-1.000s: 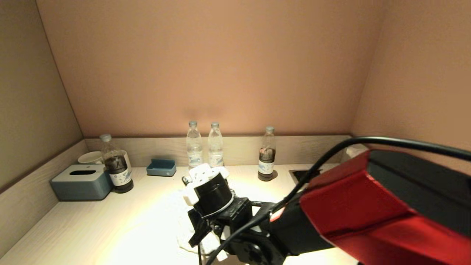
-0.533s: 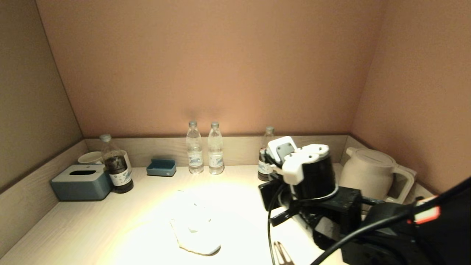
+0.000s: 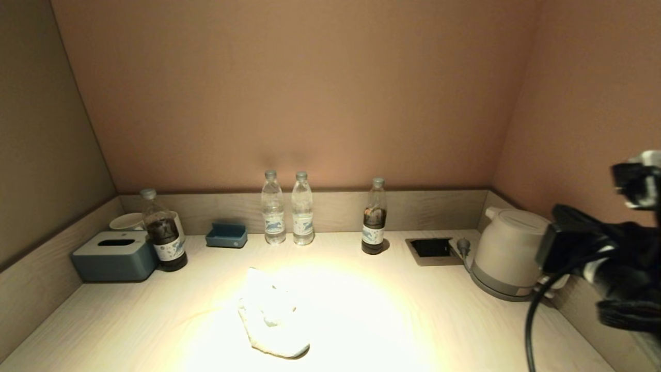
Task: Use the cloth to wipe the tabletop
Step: Sweep the stains on the table
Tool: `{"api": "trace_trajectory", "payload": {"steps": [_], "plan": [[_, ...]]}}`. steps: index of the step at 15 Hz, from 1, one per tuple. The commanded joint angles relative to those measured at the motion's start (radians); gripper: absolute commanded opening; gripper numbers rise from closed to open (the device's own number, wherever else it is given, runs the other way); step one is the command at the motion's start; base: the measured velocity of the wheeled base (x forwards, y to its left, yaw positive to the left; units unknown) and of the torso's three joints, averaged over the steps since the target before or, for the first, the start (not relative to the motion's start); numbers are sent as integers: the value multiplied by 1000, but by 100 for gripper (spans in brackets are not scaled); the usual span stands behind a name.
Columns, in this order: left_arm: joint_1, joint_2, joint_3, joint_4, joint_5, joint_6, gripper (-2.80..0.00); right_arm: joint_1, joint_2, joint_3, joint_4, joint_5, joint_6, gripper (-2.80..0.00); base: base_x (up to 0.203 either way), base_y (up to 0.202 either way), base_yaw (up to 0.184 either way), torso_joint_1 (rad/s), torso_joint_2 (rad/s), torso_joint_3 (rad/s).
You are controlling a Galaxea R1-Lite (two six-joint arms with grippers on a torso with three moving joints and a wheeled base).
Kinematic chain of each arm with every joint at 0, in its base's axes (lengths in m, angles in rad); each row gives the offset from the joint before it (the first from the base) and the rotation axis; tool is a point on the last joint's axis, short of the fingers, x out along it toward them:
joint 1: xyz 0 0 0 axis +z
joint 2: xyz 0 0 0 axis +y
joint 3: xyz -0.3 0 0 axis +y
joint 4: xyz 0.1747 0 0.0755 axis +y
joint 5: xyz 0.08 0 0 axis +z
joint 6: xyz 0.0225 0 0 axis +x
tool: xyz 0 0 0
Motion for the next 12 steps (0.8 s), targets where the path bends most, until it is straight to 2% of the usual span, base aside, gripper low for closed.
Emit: {"api": "trace_trajectory", "payload": {"steps": [1,3,4,7,9,12], "plan": [[0,0,0,0,0,-1,-280,-22,-284,43,35,-96,-89,-280,0,0,0,0,0,0],[0,0,0,0,0,-2,-280,-46,-408,63,61,-139,-172,-280,0,0,0,0,0,0],[0,0,0,0,0,-1,-280,-88,-476,67,69,-148,-219,-280,0,0,0,0,0,0],[0,0,0,0,0,-1,-280,-284,-634,79,80,-159,-335,-280,0,0,0,0,0,0],[0,0,0,0,0,-2,-280,-370,-714,83,86,-151,-357,-280,0,0,0,0,0,0],[0,0,0,0,0,-2,-280,-398,-858,119,132,-103,-354,-280,0,0,0,0,0,0]]}}
